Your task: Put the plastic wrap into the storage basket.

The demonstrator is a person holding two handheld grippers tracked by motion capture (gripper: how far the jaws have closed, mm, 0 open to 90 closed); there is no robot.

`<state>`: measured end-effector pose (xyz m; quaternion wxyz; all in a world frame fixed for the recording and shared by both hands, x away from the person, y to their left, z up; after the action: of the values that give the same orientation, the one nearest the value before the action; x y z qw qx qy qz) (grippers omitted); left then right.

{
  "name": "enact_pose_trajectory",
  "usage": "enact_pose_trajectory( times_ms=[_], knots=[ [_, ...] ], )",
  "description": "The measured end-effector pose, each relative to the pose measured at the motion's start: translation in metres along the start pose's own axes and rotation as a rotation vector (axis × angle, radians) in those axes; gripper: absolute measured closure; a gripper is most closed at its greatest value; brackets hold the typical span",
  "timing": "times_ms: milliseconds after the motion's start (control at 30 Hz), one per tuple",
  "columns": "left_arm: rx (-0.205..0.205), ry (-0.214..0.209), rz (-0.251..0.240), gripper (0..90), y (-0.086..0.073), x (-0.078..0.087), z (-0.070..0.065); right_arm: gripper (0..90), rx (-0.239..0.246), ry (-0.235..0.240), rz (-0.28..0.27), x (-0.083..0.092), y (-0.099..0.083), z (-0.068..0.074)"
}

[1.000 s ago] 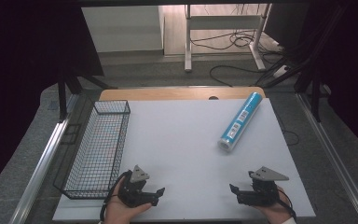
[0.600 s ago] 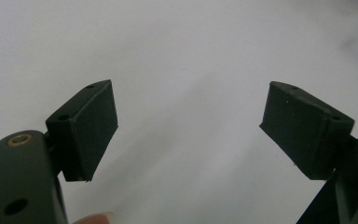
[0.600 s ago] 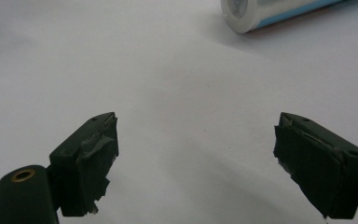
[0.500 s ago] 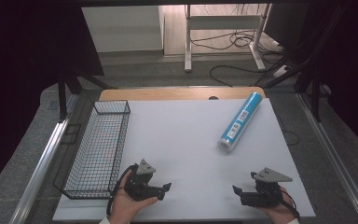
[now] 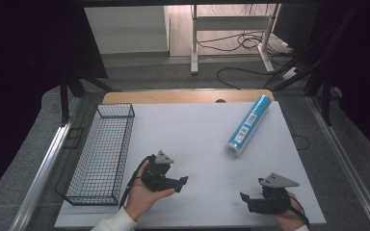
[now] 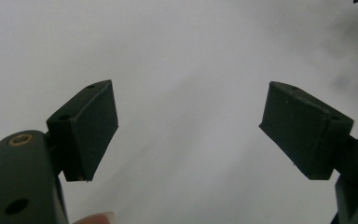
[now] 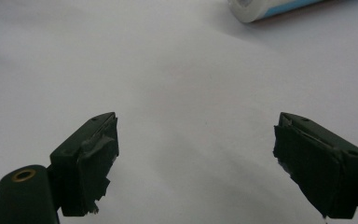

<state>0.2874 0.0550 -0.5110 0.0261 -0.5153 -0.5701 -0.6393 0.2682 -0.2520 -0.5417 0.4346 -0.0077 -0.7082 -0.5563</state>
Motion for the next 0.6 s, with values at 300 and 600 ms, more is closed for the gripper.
enact_pose_trajectory(
  times_ms=[300,600],
  knots=[
    [-0.026,-0.003,0.016,18.3,0.02,-0.022,-0.006,14.3,-0.002,-0.004,0.001,0.0,-0.001,-0.001],
    [-0.04,-0.003,0.042,18.2,0.043,-0.044,-0.008,14.3,0.005,-0.01,0.002,0.0,-0.002,-0.002]
  ],
)
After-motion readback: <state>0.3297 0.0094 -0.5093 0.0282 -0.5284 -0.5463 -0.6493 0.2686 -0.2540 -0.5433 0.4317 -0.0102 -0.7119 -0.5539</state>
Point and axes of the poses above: each handheld gripper's, and its own axes: x roughly backward along the jaws, y roughly out of its top, z roughly to its left, the point moved 5 cm from there along -x, roughly forward along the jaws, and after that the axes turned 4 degrees about -z, right-handed, at the moved point
